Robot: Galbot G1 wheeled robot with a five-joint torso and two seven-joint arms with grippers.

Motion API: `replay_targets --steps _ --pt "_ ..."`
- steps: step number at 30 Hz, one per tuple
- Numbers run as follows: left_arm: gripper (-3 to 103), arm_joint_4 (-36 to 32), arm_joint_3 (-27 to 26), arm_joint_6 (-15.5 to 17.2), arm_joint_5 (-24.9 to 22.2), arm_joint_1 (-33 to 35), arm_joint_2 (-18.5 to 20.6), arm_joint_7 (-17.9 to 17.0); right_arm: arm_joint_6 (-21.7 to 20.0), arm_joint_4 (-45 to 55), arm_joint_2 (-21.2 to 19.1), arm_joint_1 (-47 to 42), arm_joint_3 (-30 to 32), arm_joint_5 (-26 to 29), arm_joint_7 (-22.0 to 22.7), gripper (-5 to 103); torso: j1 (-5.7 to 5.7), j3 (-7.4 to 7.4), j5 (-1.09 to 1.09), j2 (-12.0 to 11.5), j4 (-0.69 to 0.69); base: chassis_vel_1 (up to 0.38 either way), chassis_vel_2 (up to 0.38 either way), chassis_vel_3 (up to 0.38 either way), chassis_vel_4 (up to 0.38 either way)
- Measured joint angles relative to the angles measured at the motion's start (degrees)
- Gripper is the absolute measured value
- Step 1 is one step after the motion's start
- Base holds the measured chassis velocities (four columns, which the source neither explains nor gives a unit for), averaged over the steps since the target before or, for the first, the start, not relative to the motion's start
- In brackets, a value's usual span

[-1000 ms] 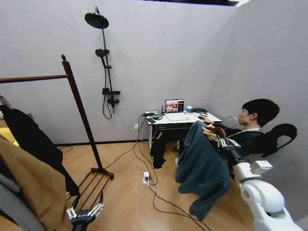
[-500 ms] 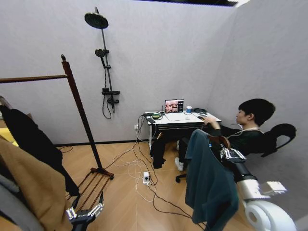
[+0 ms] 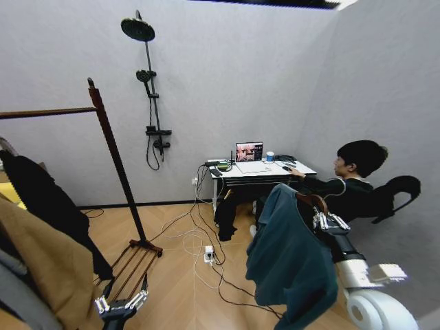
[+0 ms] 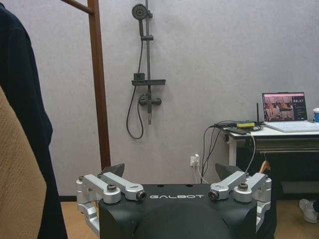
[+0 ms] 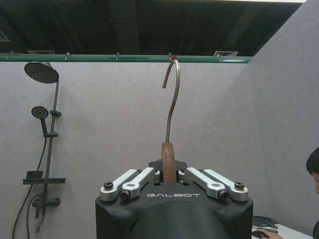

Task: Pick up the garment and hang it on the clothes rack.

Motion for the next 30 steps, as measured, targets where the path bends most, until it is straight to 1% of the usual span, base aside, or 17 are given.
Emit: replay_targets --steps 8,12,13,17,21,24,26,27,30 --pt "100 0.00 0.00 0.00 0.00 0.00 0.00 0.00 0.78 -0.85 0.20 -0.34 -0.06 -0.12 -0.58 9 0.00 0.01 0.00 0.00 0.00 -0.144 0.111 0.148 -0.142" --pt "100 -0.01 0.01 0.00 0.00 0.00 0.00 0.01 0.96 -1.13 0.22 -0.04 -0.48 -0.15 -0.61 9 0.02 0.01 -0.02 -0.01 0.00 -0.233 0.212 0.242 -0.244" --pt "100 0.00 0.00 0.00 0.00 0.00 0.00 0.00 1.07 -1.22 0.23 -0.03 -0.63 -0.21 -0.70 9 0.03 0.02 0.01 -0.01 0.01 -0.243 0.220 0.261 -0.269" --pt "100 0.00 0.00 0.00 0.00 0.00 0.00 0.00 1.06 -1.31 0.37 -0.03 -1.37 -0.68 -0.99 9 0.04 0.02 0.00 -0.02 0.01 -0.258 0.218 0.269 -0.252" --pt "100 0.00 0.01 0.00 0.00 -0.02 0.00 0.00 0.84 -2.19 0.22 0.76 -2.66 -1.25 -1.00 9 0.02 -0.07 0.00 -0.31 0.00 -0.179 0.195 0.167 -0.174" --pt "100 0.00 0.00 0.00 0.00 -0.02 0.00 0.00 0.83 -3.18 0.18 1.38 -3.48 -1.51 -1.06 9 -0.29 -0.38 0.00 -0.84 0.01 -0.041 0.103 0.033 -0.007" --pt "100 0.00 0.00 0.00 0.00 -0.01 0.00 0.00 0.87 -4.04 0.25 1.73 -4.28 -1.82 -1.39 9 -0.75 -0.79 0.00 -1.58 0.00 0.025 0.006 0.007 0.035" --pt "100 0.00 0.00 0.00 0.00 -0.01 0.00 0.00 0.87 -4.04 0.25 1.73 -4.28 -1.82 -1.39 9 -0.75 -0.79 0.00 -1.58 0.00 0.051 0.012 0.014 0.069" --pt "100 0.00 0.00 0.00 0.00 0.01 0.00 0.00 0.91 -4.76 0.10 2.42 -5.32 -1.99 -1.80 9 -1.46 -1.47 0.00 -2.85 -0.01 0.094 -0.043 -0.010 0.104"
